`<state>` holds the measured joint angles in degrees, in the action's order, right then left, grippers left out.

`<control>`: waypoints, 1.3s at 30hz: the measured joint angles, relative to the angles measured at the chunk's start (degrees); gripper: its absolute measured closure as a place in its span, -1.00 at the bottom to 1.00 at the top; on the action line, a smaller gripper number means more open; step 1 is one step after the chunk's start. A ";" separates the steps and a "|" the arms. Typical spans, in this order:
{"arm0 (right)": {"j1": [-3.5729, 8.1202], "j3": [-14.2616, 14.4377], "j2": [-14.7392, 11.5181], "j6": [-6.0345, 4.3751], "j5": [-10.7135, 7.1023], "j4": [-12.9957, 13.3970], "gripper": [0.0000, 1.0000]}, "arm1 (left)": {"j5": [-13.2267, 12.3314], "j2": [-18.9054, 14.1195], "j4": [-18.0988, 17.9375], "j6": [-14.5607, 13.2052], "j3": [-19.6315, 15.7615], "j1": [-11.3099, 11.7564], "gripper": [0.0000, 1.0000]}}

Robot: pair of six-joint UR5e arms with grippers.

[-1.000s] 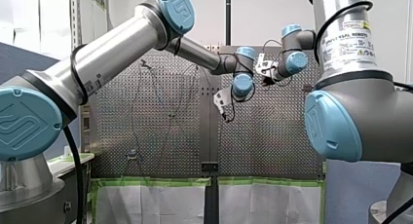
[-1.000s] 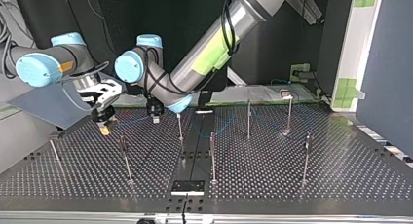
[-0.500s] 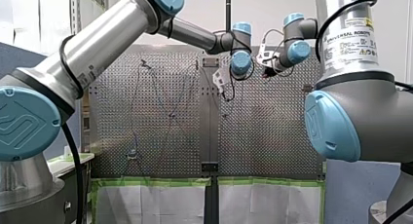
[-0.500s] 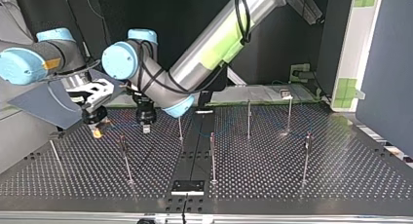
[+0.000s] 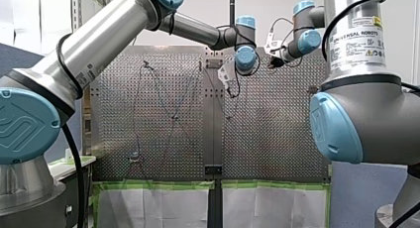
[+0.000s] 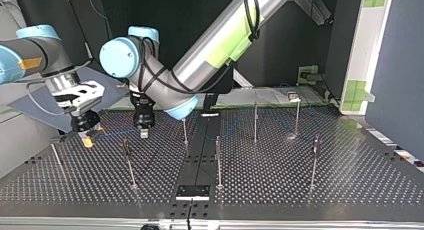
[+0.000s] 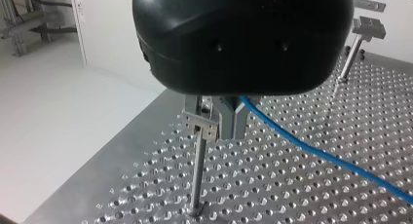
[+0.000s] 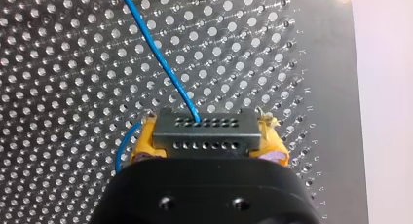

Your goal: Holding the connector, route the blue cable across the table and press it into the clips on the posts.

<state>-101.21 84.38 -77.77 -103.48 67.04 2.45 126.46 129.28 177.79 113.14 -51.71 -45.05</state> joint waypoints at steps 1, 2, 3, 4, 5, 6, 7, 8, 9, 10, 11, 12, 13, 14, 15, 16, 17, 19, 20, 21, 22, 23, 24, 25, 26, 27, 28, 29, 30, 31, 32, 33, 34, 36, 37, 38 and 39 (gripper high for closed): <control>0.14 -0.12 0.15 -0.09 -0.34 0.00 1.00 | -0.29 0.01 -0.12 -0.08 -0.01 0.04 1.00; 0.23 -0.20 0.26 -0.14 -0.58 0.01 1.00 | -0.67 0.02 -0.21 -0.16 -0.01 0.13 1.00; 0.36 -0.35 0.44 -0.19 -0.93 -0.01 1.00 | -0.92 0.03 -0.25 -0.20 -0.02 0.20 1.00; 0.46 -0.51 0.57 -0.21 -1.19 -0.03 1.00 | -1.13 0.05 -0.29 -0.23 -0.02 0.28 1.00; 0.56 -0.68 0.68 -0.23 -1.43 -0.07 1.00 | -1.36 0.04 -0.33 -0.25 -0.03 0.41 1.00; 0.65 -0.84 0.77 -0.26 -1.66 -0.09 1.00 | -1.51 0.04 -0.36 -0.28 -0.03 0.51 1.00; 0.74 -1.05 0.86 -0.33 -1.96 -0.12 1.00 | -1.68 0.05 -0.41 -0.33 -0.03 0.61 1.00; 0.82 -1.19 0.92 -0.41 -2.16 -0.13 1.00 | -1.96 0.06 -0.54 -0.40 -0.03 0.75 1.00; 0.93 -1.36 0.98 -0.51 -2.41 -0.14 1.00 | -2.23 0.08 -0.70 -0.44 -0.05 0.84 1.00; 1.01 -1.49 1.02 -0.56 -2.61 -0.14 1.00 | -2.53 0.10 -0.94 -0.48 -0.07 0.93 1.00; 1.08 -1.63 1.06 -0.60 -2.81 -0.16 1.00 | -2.87 0.10 -1.26 -0.53 -0.06 1.08 1.00; 1.18 -1.82 1.12 -0.64 -3.08 -0.18 1.00 | -3.03 0.11 -1.48 -0.57 -0.06 1.19 1.00; 1.25 -1.96 1.18 -0.65 -3.28 -0.18 1.00 | -3.16 0.11 -1.69 -0.61 -0.06 1.29 1.00; 1.31 -2.14 1.25 -0.67 -3.50 -0.18 1.00 | -3.31 0.11 -1.99 -0.68 -0.05 1.44 1.00; 1.36 -2.37 1.36 -0.69 -3.71 -0.21 1.00 | -3.40 0.11 -2.23 -0.72 -0.05 1.56 1.00; 1.42 -2.73 1.56 -0.72 -3.94 -0.28 1.00 | -3.49 0.11 -2.48 -0.75 -0.05 1.69 1.00; 1.46 -3.02 1.74 -0.74 -4.07 -0.38 1.00 | -3.64 0.11 -2.82 -0.77 -0.05 1.85 1.00; 1.53 -3.70 2.20 -0.76 -4.25 -0.65 1.00 | -3.92 0.12 -3.37 -0.79 -0.04 2.12 1.00; 1.56 -3.96 2.36 -0.76 -4.29 -0.74 1.00 | -4.16 0.13 -3.75 -0.80 -0.04 2.36 1.00; 1.62 -4.21 2.53 -0.77 -4.33 -0.82 1.00 | -4.41 0.14 -4.05 -0.81 -0.04 2.57 1.00; 1.65 -4.36 2.62 -0.77 -4.34 -0.86 1.00 | -4.72 0.15 -4.36 -0.81 -0.04 2.78 1.00; 1.68 -4.50 2.70 -0.77 -4.35 -0.89 1.00 | -5.19 0.16 -4.79 -0.80 -0.04 3.04 1.00; 1.72 -4.69 2.81 -0.78 -4.36 -0.91 1.00 | -5.58 0.16 -5.14 -0.78 -0.04 3.24 1.00; 1.76 -4.85 2.90 -0.78 -4.38 -0.91 1.00 | -5.96 0.19 -5.51 -0.77 -0.04 3.45 1.00; 1.80 -5.02 2.99 -0.78 -4.45 -0.91 1.00 | -6.49 0.26 -6.00 -0.76 -0.04 3.79 1.00; 1.84 -5.21 3.07 -0.78 -4.60 -0.90 1.00 | -6.90 0.32 -6.34 -0.75 -0.04 4.09 1.00; 1.90 -5.48 3.17 -0.78 -4.89 -0.90 1.00 | -7.32 0.41 -6.63 -0.74 -0.04 4.42 1.00; 1.96 -5.72 3.24 -0.80 -5.16 -0.89 1.00 | -7.86 0.57 -6.92 -0.71 -0.04 4.89 1.00; 2.04 -6.03 3.34 -0.84 -5.50 -0.89 1.00 | -8.26 0.70 -7.06 -0.70 -0.04 5.27 1.00; 2.10 -6.25 3.44 -0.88 -5.70 -0.88 1.00 | -8.66 0.83 -7.14 -0.68 -0.04 5.64 1.00; 2.17 -6.45 3.55 -0.92 -5.86 -0.88 1.00 | -9.22 0.96 -7.23 -0.63 -0.04 6.08 1.00; 2.24 -6.63 3.69 -0.96 -5.96 -0.87 1.00 | -9.62 1.03 -7.28 -0.56 -0.04 6.35 1.00; 2.32 -6.80 3.89 -0.99 -6.06 -0.87 1.00 | -9.97 1.08 -7.32 -0.47 -0.06 6.56 1.00; 2.50 -6.97 4.27 -1.01 -6.15 -0.83 1.00 | -10.55 1.16 -7.43 -0.31 -0.07 6.91 1.00; 2.58 -7.02 4.40 -1.00 -6.17 -0.81 1.00 | -10.73 1.17 -7.46 -0.24 -0.06 7.05 1.00; 2.64 -7.04 4.53 -1.00 -6.18 -0.79 1.00 | -10.94 1.18 -7.49 -0.17 -0.06 7.22 1.00; 2.70 -7.06 4.62 -0.99 -6.19 -0.76 1.00 | -11.10 1.18 -7.49 -0.11 -0.05 7.33 1.00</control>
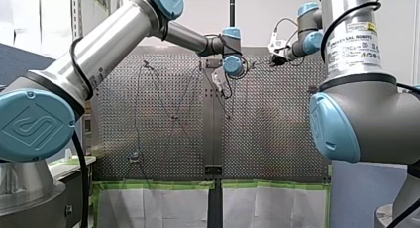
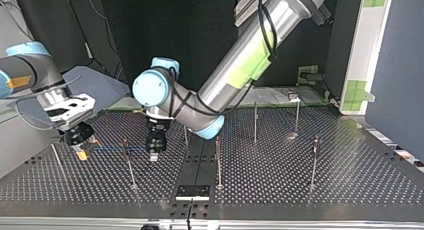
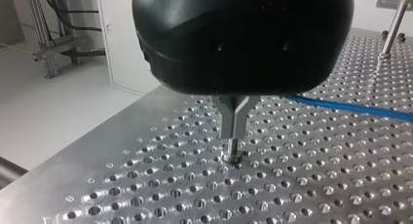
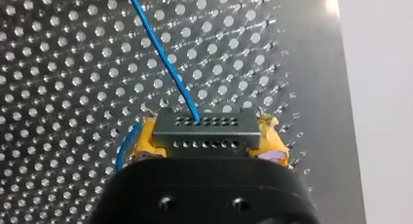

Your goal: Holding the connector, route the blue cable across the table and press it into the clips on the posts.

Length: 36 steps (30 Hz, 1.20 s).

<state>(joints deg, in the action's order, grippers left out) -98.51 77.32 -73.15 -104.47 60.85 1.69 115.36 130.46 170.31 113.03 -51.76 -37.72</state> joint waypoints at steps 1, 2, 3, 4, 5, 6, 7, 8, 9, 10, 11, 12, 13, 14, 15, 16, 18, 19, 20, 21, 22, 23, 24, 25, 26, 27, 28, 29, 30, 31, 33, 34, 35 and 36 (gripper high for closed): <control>0.06 -0.03 0.09 0.02 -0.01 0.03 1.00 | -0.18 0.00 0.01 0.07 0.00 0.10 1.00; 0.12 -0.05 0.15 0.04 -0.01 0.04 1.00 | -0.45 -0.01 0.04 0.18 0.00 0.20 1.00; 0.20 -0.07 0.21 0.07 -0.01 0.05 1.00 | -0.66 -0.01 0.07 0.28 0.00 0.26 1.00; 0.25 -0.08 0.26 0.09 -0.02 0.06 1.00 | -0.87 -0.01 0.11 0.41 0.00 0.30 0.80; 0.34 -0.08 0.29 0.11 0.00 0.08 1.00 | -1.07 -0.01 0.17 0.62 0.00 0.34 0.64; 0.45 -0.08 0.34 0.16 -0.03 0.09 1.00 | -1.21 0.01 0.22 0.77 0.00 0.34 0.64; 0.51 -0.08 0.36 0.20 -0.04 0.09 1.00 | -1.30 0.02 0.27 0.90 0.00 0.32 0.44; 0.56 -0.09 0.39 0.23 -0.05 0.11 1.00 | -1.38 0.00 0.34 1.02 0.01 0.27 0.12; 0.61 -0.09 0.43 0.27 -0.06 0.12 1.00 | -1.41 -0.01 0.42 1.08 0.01 0.23 0.12; 0.63 -0.09 0.44 0.31 -0.07 0.13 1.00 | -1.44 -0.01 0.52 1.13 0.01 0.18 -0.10; 0.63 -0.09 0.46 0.35 -0.09 0.15 1.00 | -1.47 -0.01 0.65 1.17 0.01 0.08 -0.44; 0.64 -0.08 0.47 0.39 -0.10 0.15 1.00 | -1.52 -0.02 0.73 1.19 0.01 0.01 -0.44; 0.64 -0.08 0.48 0.42 -0.10 0.16 1.00 | -1.61 -0.01 0.82 1.20 0.01 -0.06 -0.56; 0.66 -0.08 0.49 0.44 -0.10 0.16 1.00 | -1.76 -0.01 0.94 1.21 0.00 -0.15 -0.73; 0.67 -0.08 0.49 0.45 -0.11 0.16 1.00 | -1.86 -0.01 1.03 1.21 0.00 -0.18 -0.73; 0.67 -0.08 0.50 0.46 -0.10 0.16 1.00 | -1.94 -0.01 1.14 1.22 0.01 -0.20 -1.00; 0.69 -0.08 0.53 0.47 -0.11 0.16 1.00 | -2.05 -0.01 1.59 1.22 0.00 -0.24 -1.00; 0.69 -0.08 0.54 0.47 -0.11 0.17 1.00 | -2.09 0.00 1.85 1.22 0.00 -0.24 -1.00; 0.68 -0.08 0.56 0.47 -0.10 0.16 1.00 | -2.12 -0.01 2.25 1.23 0.00 -0.25 -1.00; 0.67 -0.07 0.57 0.50 -0.11 0.16 1.00 | -2.13 -0.01 2.58 1.24 0.00 -0.25 -1.00; 0.66 -0.07 0.57 0.50 -0.11 0.17 1.00 | -2.14 0.00 2.93 1.28 0.00 -0.26 -1.00; 0.67 -0.07 0.58 0.51 -0.11 0.16 1.00 | -2.14 -0.01 3.43 1.37 0.00 -0.26 -1.00; 0.67 -0.07 0.60 0.53 -0.11 0.16 1.00 | -2.15 -0.01 3.81 1.46 0.01 -0.27 -1.00; 0.67 -0.07 0.61 0.53 -0.11 0.17 1.00 | -2.16 -0.01 4.16 1.55 0.01 -0.27 -1.00; 0.66 -0.08 0.61 0.54 -0.11 0.16 1.00 | -2.15 -0.01 4.60 1.65 0.01 -0.27 -1.00; 0.67 -0.08 0.61 0.55 -0.11 0.16 1.00 | -2.14 -0.01 4.93 1.71 0.01 -0.27 -1.00; 0.66 -0.08 0.62 0.55 -0.11 0.17 1.00 | -2.11 -0.01 5.29 1.75 0.01 -0.27 -1.00; 0.66 -0.08 0.63 0.55 -0.11 0.17 1.00 | -2.08 -0.01 5.84 1.80 0.01 -0.27 -1.00; 0.66 -0.06 0.64 0.56 -0.11 0.17 1.00 | -2.03 -0.01 6.23 1.87 0.01 -0.27 -1.00; 0.66 -0.06 0.65 0.56 -0.11 0.17 1.00 | -1.97 -0.04 6.58 1.99 0.01 -0.27 -1.00; 0.66 -0.06 0.66 0.56 -0.16 0.17 1.00 | -1.90 -0.15 7.42 2.48 0.02 -0.41 -1.00; 0.66 -0.06 0.66 0.56 -0.19 0.16 1.00 | -1.90 -0.20 7.86 2.74 0.01 -0.52 -1.00; 0.66 -0.05 0.66 0.56 -0.23 0.16 1.00 | -1.87 -0.30 8.44 3.02 0.00 -0.70 -1.00; 0.66 -0.04 0.66 0.56 -0.27 0.15 1.00 | -1.83 -0.42 8.86 3.15 -0.06 -0.87 -1.00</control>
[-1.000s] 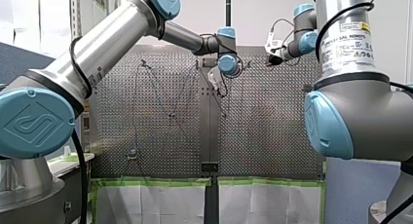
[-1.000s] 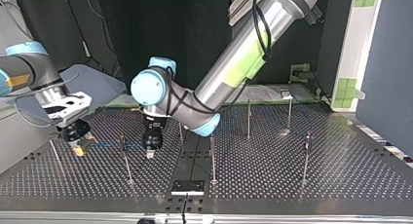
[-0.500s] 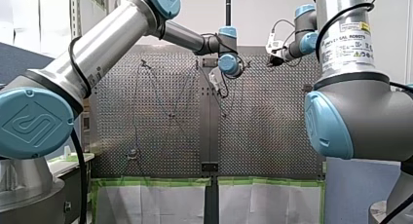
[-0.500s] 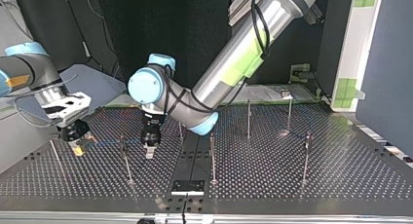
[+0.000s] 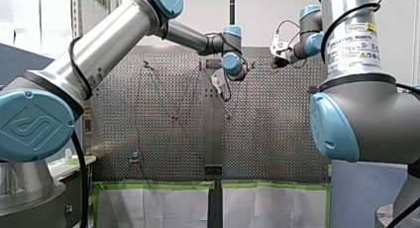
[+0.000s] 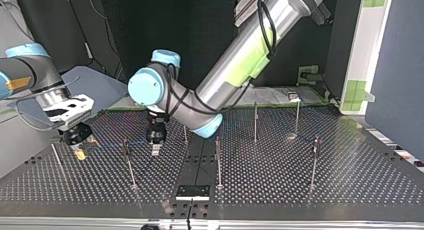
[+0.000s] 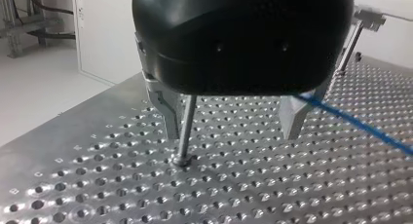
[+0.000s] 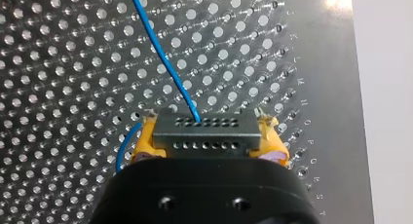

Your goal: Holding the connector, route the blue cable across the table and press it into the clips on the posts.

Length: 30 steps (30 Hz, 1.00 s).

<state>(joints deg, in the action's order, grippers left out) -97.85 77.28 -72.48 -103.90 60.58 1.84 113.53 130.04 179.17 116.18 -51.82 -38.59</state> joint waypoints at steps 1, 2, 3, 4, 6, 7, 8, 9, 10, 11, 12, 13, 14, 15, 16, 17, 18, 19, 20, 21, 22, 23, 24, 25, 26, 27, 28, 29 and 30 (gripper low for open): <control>0.00 0.01 0.00 0.00 -0.05 -0.02 1.00 | 0.03 -0.19 0.46 0.09 -0.13 -0.22 -1.00; -0.01 0.02 0.00 0.00 -0.08 -0.03 1.00 | 0.04 -0.55 1.06 0.18 -0.44 -0.55 -1.00; -0.02 0.02 0.01 0.00 -0.12 -0.04 1.00 | 0.02 -0.90 1.50 0.25 -0.75 -0.78 -1.00; -0.05 0.02 0.02 0.00 -0.15 -0.05 1.00 | -0.03 -1.28 1.91 0.29 -1.11 -0.98 -1.00; -0.14 0.02 0.02 0.00 -0.17 -0.06 1.00 | -0.37 -2.18 2.39 0.34 -1.98 -1.36 -1.00; -0.17 0.01 0.02 0.00 -0.17 -0.07 1.00 | -0.61 -2.56 2.34 0.39 -2.37 -1.51 -1.00; -0.19 0.01 0.02 0.00 -0.18 -0.07 1.00 | -1.03 -3.11 2.09 0.48 -2.90 -1.69 -1.00; -0.21 0.01 0.01 0.00 -0.18 -0.07 1.00 | -1.40 -3.55 1.80 0.60 -3.32 -1.81 -1.00; -0.24 0.01 0.02 0.00 -0.19 -0.07 1.00 | -1.83 -4.01 1.45 0.74 -3.79 -1.91 -1.00; -0.25 0.02 0.01 0.00 -0.19 -0.07 1.00 | -2.40 -4.63 0.91 0.92 -4.42 -2.05 -1.00; -0.26 0.02 0.01 0.00 -0.20 -0.08 1.00 | -2.81 -5.06 0.50 1.01 -4.84 -2.13 -1.00; -0.27 0.02 0.01 0.00 -0.22 -0.07 1.00 | -3.23 -5.48 0.11 1.05 -5.25 -2.21 -1.00; -0.29 0.02 0.01 0.00 -0.24 -0.08 1.00 | -3.79 -6.05 -0.42 1.06 -5.84 -2.27 -1.00; -0.32 0.02 0.01 0.00 -0.28 -0.08 1.00 | -4.23 -6.50 -0.86 1.06 -6.29 -2.27 -1.00; -0.34 0.02 0.01 0.00 -0.30 -0.07 1.00 | -4.71 -6.98 -1.36 1.06 -6.77 -2.24 -1.00; -0.34 0.02 0.01 0.00 -0.32 -0.08 1.00 | -5.34 -7.62 -1.97 1.03 -7.40 -2.13 -1.00; -0.35 0.02 0.01 0.00 -0.33 -0.09 1.00 | -5.68 -8.06 -2.40 0.94 -7.85 -2.01 -1.00; -0.37 0.02 0.01 0.00 -0.35 -0.11 1.00 | -5.86 -8.50 -2.87 0.78 -8.30 -1.87 -1.00; -0.41 0.02 0.01 0.00 -0.35 -0.13 1.00 | -5.87 -9.09 -3.46 0.45 -8.87 -1.66 -1.00; -0.44 0.02 0.01 0.00 -0.36 -0.13 1.00 | -5.78 -9.51 -3.86 0.17 -9.30 -1.50 -1.00; -0.48 0.03 0.01 0.00 -0.36 -0.14 1.00 | -5.58 -9.92 -4.26 -0.14 -9.72 -1.33 -1.00; -0.51 0.02 0.01 0.00 -0.36 -0.15 1.00 | -5.17 -10.51 -4.87 -0.64 -10.30 -1.10 -1.00; -0.54 0.03 0.02 0.00 -0.36 -0.16 1.00 | -4.79 -10.97 -5.27 -1.06 -10.74 -0.92 -1.00; -0.59 0.03 0.01 0.00 -0.37 -0.16 1.00 | -4.38 -11.45 -5.56 -1.52 -11.23 -0.76 -1.00; -0.63 0.03 0.01 0.00 -0.37 -0.16 1.00 | -3.80 -12.08 -5.92 -2.13 -11.87 -0.55 -1.00; -0.68 0.03 0.02 0.00 -0.38 -0.16 1.00 | -3.35 -12.54 -6.21 -2.58 -12.32 -0.38 -1.00; -0.75 0.03 0.02 0.00 -0.41 -0.16 1.00 | -2.91 -13.00 -6.53 -3.03 -12.78 -0.22 -1.00; -0.81 0.03 0.02 0.00 -0.42 -0.16 1.00 | -2.29 -13.63 -7.05 -3.66 -13.43 -0.02 -1.00; -0.88 0.03 0.04 0.00 -0.43 -0.16 1.00 | -1.79 -14.14 -7.47 -4.16 -13.93 0.11 -1.00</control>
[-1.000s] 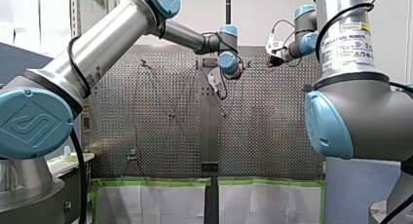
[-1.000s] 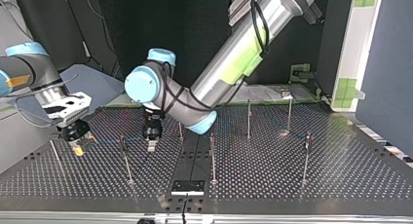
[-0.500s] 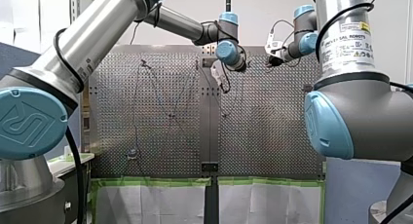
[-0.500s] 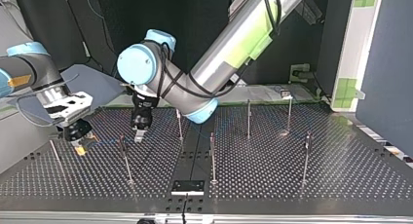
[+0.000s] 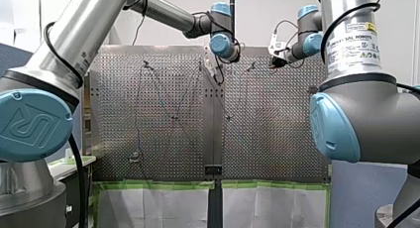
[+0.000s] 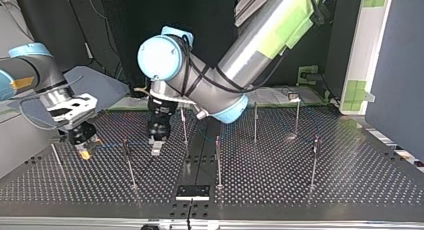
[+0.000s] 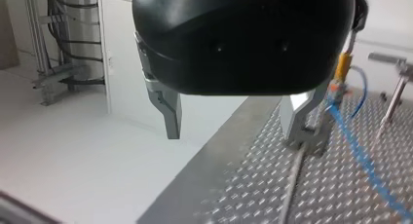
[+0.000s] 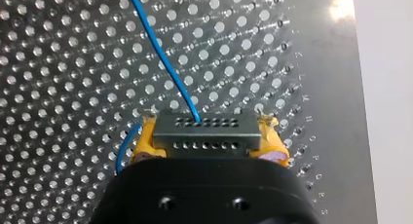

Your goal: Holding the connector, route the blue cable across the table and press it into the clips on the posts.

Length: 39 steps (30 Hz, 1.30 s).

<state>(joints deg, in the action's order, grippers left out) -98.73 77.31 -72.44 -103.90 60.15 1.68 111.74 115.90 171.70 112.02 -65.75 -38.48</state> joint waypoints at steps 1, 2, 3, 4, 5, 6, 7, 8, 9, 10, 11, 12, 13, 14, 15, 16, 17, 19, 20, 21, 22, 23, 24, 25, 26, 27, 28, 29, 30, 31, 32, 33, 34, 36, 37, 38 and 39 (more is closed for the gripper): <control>-0.04 0.00 0.01 0.00 -0.01 0.00 1.00 | 0.53 -0.53 -0.48 -0.53 -0.52 0.10 -1.00; -0.07 0.00 0.01 0.00 -0.01 0.00 1.00 | 1.19 -1.19 -1.13 -1.20 -1.20 0.15 -1.00; -0.15 0.00 0.00 0.03 -0.01 -0.02 1.00 | 1.64 -1.66 -1.57 -1.61 -1.66 0.13 -1.00; -0.21 0.00 -0.01 0.04 -0.02 -0.02 1.00 | 2.02 -2.12 -2.00 -1.89 -2.11 0.10 -1.00; -0.27 0.01 -0.01 0.05 -0.02 -0.01 1.00 | 2.38 -2.72 -2.60 -2.02 -2.72 0.11 -1.00; -0.34 0.01 -0.01 0.06 -0.03 -0.01 1.00 | 2.57 -3.16 -3.05 -1.96 -3.16 0.15 -1.00; -0.42 0.00 -0.02 0.08 -0.02 -0.02 1.00 | 2.74 -3.61 -3.48 -1.87 -3.61 0.18 -1.00; -0.49 0.00 -0.02 0.10 -0.02 -0.01 1.00 | 3.01 -4.20 -4.05 -1.77 -4.19 0.22 -1.00; -0.56 0.01 -0.02 0.12 -0.02 -0.03 1.00 | 3.28 -4.65 -4.51 -1.76 -4.65 0.19 -1.00; -0.62 0.02 -0.02 0.14 -0.02 -0.05 1.00 | 3.59 -5.09 -4.97 -1.81 -5.09 0.11 -1.00; -0.68 0.04 -0.02 0.17 -0.03 -0.05 1.00 | 4.06 -5.68 -5.53 -1.93 -5.66 -0.04 -1.00; -0.75 0.05 -0.02 0.20 -0.02 -0.07 1.00 | 4.45 -6.12 -5.97 -1.99 -6.11 -0.15 -1.00; -0.79 0.06 -0.02 0.22 -0.02 -0.07 1.00 | 4.83 -6.54 -6.41 -1.98 -6.54 -0.25 -1.00; -0.83 0.07 -0.02 0.23 -0.03 -0.08 1.00 | 5.32 -7.07 -6.94 -1.87 -7.07 -0.37 -1.00; -0.87 0.07 -0.02 0.24 -0.03 -0.09 1.00 | 5.73 -7.48 -7.34 -1.68 -7.47 -0.38 -1.00; -0.91 0.08 -0.03 0.26 -0.02 -0.08 1.00 | 6.14 -7.90 -7.76 -1.50 -7.90 -0.34 -1.00; -0.93 0.08 -0.02 0.28 -0.03 -0.09 1.00 | 6.70 -8.48 -8.35 -1.39 -8.48 -0.25 -1.00; -0.96 0.08 -0.01 0.32 -0.03 -0.09 1.00 | 7.60 -9.30 -9.23 -1.42 -9.37 -0.18 -1.00; -0.97 0.08 0.00 0.33 -0.03 -0.09 1.00 | 8.18 -9.54 -9.83 -1.44 -9.96 -0.25 -1.00; -0.97 0.08 0.01 0.33 -0.02 -0.09 1.00 | 8.60 -9.52 -10.28 -1.41 -10.40 -0.34 -1.00; -0.97 0.09 0.01 0.34 -0.02 -0.09 1.00 | 9.04 -9.38 -10.69 -1.35 -10.83 -0.43 -1.00; -0.98 0.09 0.00 0.34 -0.02 -0.09 1.00 | 9.65 -9.06 -11.28 -1.17 -11.42 -0.51 -1.00; -0.98 0.09 0.01 0.35 -0.02 -0.09 1.00 | 10.06 -8.73 -11.76 -0.98 -11.89 -0.58 -1.00; -0.98 0.09 0.02 0.35 -0.02 -0.09 1.00 | 10.40 -8.36 -12.22 -0.79 -12.34 -0.65 -1.00; -0.99 0.09 0.02 0.35 -0.02 -0.09 1.00 | 10.73 -7.89 -12.79 -0.59 -12.92 -0.72 -1.00; -0.98 0.09 0.04 0.35 -0.03 -0.09 1.00 | 10.89 -7.62 -13.23 -0.48 -13.38 -0.77 -1.00; -0.99 0.09 0.04 0.35 -0.02 -0.09 1.00 | 11.00 -7.42 -13.69 -0.39 -13.82 -0.82 -1.00; -0.99 0.09 0.04 0.35 -0.02 -0.09 1.00 | 11.08 -7.22 -14.28 -0.24 -14.41 -0.88 -1.00; -0.99 0.09 0.05 0.35 -0.03 -0.09 1.00 | 11.11 -7.11 -14.72 -0.10 -14.86 -0.93 -1.00; -0.99 0.09 0.05 0.35 -0.03 -0.09 1.00 | 11.13 -7.04 -15.16 0.04 -15.30 -0.99 -1.00; -0.99 0.09 0.05 0.35 -0.03 -0.09 1.00 | 11.14 -6.98 -15.75 0.20 -15.88 -1.07 -1.00; -0.99 0.09 0.05 0.35 -0.02 -0.09 1.00 | 11.15 -6.97 -16.16 0.30 -16.30 -1.15 -1.00; -0.99 0.09 0.05 0.35 -0.02 -0.09 1.00 | 11.18 -6.96 -16.58 0.40 -16.72 -1.22 -1.00; -0.98 0.09 0.07 0.35 -0.01 -0.09 1.00 | 11.31 -6.94 -17.59 0.76 -17.71 -1.40 -1.00; -0.99 0.08 0.07 0.35 -0.01 -0.09 1.00 | 11.36 -6.95 -18.00 0.97 -18.14 -1.47 -1.00; -0.98 0.09 0.08 0.35 -0.01 -0.09 1.00 | 11.38 -6.95 -18.60 1.25 -18.74 -1.55 -1.00; -0.99 0.09 0.08 0.35 -0.01 -0.09 1.00 | 11.35 -6.94 -19.09 1.44 -19.22 -1.62 -1.00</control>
<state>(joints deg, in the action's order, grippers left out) -99.71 77.40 -72.36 -103.55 60.14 1.59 123.09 108.96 152.60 113.46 -84.97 -40.10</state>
